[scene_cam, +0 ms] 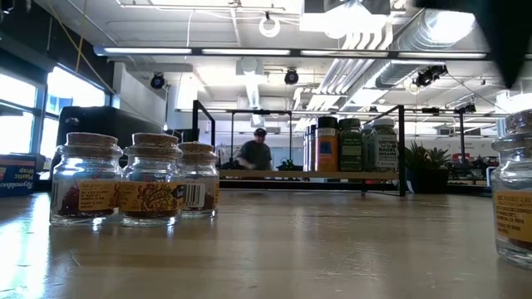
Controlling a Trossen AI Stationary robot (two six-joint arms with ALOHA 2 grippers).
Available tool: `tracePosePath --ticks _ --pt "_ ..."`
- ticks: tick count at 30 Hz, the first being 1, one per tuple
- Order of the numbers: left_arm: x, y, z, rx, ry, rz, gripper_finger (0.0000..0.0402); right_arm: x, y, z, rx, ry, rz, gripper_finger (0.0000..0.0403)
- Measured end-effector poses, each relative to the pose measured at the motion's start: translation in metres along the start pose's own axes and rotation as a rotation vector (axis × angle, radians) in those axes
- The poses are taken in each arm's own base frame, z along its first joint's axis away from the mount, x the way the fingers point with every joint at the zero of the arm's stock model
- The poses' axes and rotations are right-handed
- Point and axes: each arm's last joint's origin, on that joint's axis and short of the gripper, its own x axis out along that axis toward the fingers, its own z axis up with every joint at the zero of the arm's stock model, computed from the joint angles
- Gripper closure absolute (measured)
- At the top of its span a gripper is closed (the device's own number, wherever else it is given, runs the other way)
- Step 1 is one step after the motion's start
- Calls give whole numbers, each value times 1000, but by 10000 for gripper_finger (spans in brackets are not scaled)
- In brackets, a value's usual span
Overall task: Shelf spices
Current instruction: Put the brown seasoning bottle on the shelf
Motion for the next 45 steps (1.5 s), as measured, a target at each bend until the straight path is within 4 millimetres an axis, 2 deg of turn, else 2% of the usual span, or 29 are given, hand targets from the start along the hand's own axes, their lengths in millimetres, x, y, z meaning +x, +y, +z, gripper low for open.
tracePosePath --ticks 4,7,10,13,19,25,33,37,45 --pt "-3 2 4 -17 -15 -3 399 -6 -4 -19 264 -103 111 140" --pt "-2 2 6 -29 -41 22 399 -10 -7 -37 354 -191 140 141" --pt "-1 3 8 -51 -61 38 399 1 -2 -54 399 -219 139 141" --pt "0 2 9 -75 -59 28 399 15 4 -60 434 -249 158 141" --pt "0 2 9 -99 -65 32 399 31 0 -51 469 -306 225 140" --pt "0 2 9 -100 -77 47 399 45 -11 -47 475 -305 207 137" --pt "1 4 10 -104 -93 72 399 47 -7 -37 341 -394 243 139" --pt "1 5 11 -107 -97 83 399 55 -8 -37 334 -365 223 153" --pt "1 6 11 -109 -97 86 399 55 -6 -34 236 -417 211 179"
